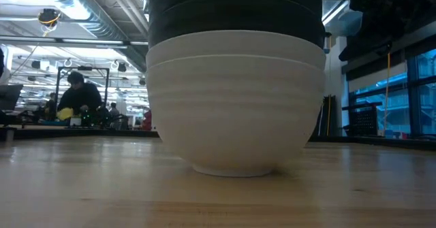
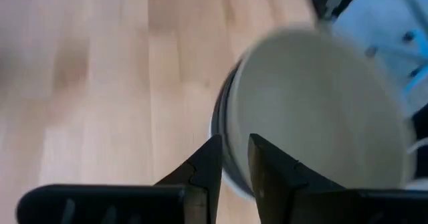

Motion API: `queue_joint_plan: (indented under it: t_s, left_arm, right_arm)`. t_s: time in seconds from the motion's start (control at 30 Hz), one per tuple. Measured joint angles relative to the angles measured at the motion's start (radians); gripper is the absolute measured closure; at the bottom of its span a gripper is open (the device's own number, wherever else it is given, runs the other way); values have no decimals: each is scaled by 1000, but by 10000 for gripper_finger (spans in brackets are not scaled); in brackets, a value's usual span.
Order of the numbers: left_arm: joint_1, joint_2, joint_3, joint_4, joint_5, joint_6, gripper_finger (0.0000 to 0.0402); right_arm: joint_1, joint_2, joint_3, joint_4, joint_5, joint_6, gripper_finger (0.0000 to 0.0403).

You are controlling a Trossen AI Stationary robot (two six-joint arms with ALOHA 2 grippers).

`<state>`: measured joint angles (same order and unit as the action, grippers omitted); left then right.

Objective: Nest bowls inside each other
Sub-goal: Return to Home Position

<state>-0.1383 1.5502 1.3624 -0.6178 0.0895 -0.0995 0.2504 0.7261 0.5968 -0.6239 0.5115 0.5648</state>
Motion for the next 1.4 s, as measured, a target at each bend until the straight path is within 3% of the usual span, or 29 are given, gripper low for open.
queue_joint_plan:
  t_s: [0.27,0.47,0.57,0.87,1.03,1.17,1.4]
  left_arm:
    - [8,-181,0,162,41,34,320]
    - [-29,-348,-9,146,-229,156,323]
    - [-43,-426,-40,123,-310,158,321]
    - [-53,-706,-283,128,-443,85,320]
    - [-53,-882,-467,221,-446,43,320]
    - [-52,-1009,-583,248,-459,57,320]
    - [-52,-1173,-695,173,-484,75,320]
  right_arm:
    - [0,0,0,-7,1,0,384]
    - [0,-3,0,24,63,-8,384]
    - [0,-21,0,64,93,-41,384]
    - [0,-169,0,176,123,-220,384]
    - [0,-263,0,310,25,-413,384]
    - [0,-316,0,376,19,-519,384]
    - [0,-358,0,315,13,-491,384]
